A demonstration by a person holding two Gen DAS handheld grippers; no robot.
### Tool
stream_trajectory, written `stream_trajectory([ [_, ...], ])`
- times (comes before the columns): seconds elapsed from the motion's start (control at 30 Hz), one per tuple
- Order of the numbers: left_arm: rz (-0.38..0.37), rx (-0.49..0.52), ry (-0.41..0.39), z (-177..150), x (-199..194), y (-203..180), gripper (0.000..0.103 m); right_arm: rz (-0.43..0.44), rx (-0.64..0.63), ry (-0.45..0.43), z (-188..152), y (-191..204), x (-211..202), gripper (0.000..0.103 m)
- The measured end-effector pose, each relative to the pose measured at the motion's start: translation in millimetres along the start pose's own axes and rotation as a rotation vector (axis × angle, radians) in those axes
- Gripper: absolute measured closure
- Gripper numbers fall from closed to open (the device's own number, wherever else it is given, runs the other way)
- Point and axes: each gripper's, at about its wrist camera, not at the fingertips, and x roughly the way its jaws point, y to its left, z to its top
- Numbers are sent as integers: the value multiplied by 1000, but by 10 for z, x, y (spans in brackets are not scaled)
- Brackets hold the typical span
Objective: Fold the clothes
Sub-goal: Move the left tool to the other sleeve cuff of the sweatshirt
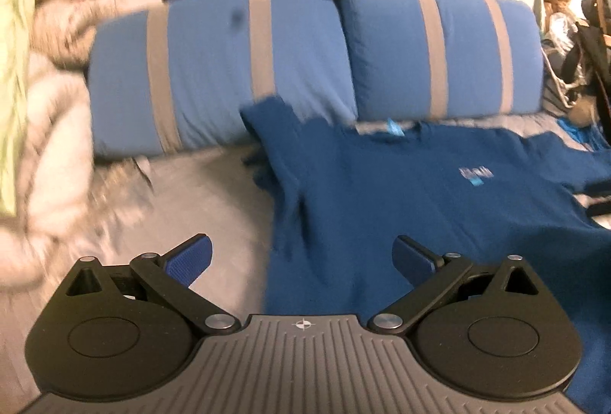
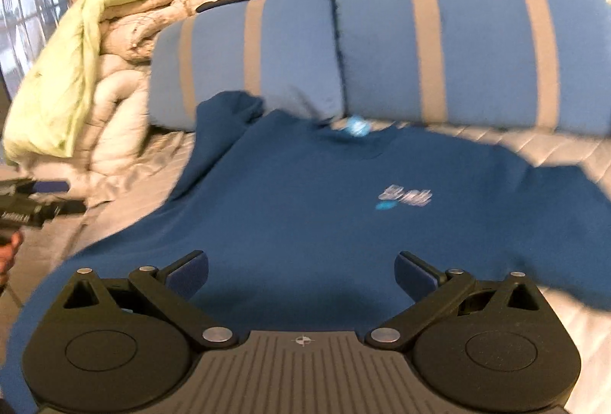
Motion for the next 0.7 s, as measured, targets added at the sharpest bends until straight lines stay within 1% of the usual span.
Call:
stream_trajectory([
  [0.03, 7, 5, -12, 38, 24, 31, 0, 0, 11, 18, -31, 11, 48, 0],
  [0.13, 2, -26, -18, 145, 228, 156, 0, -5, 47, 60, -73, 17, 114, 1],
  [0.2, -20, -61, -24, 202, 388, 248, 0, -7, 74, 46, -78, -8, 84, 1],
  [0.27, -48, -99, -29, 249, 551, 338, 0, 9, 91, 35, -96, -27, 63, 1],
  [0.4, -98, -190, -11, 324, 924, 497, 0, 24, 94, 30, -111, -14, 57, 1],
  [0.53, -123, -254, 23, 406, 1265, 579, 0, 33, 84, 47, -99, -1, 104, 1],
  [0.6, -138, -285, 23, 441, 1390, 606, 0, 40, 88, 57, -91, -5, 138, 1],
  [0.7, -141, -329, 20, 510, 1572, 618, 0, 56, 101, 68, -89, -24, 170, 1],
])
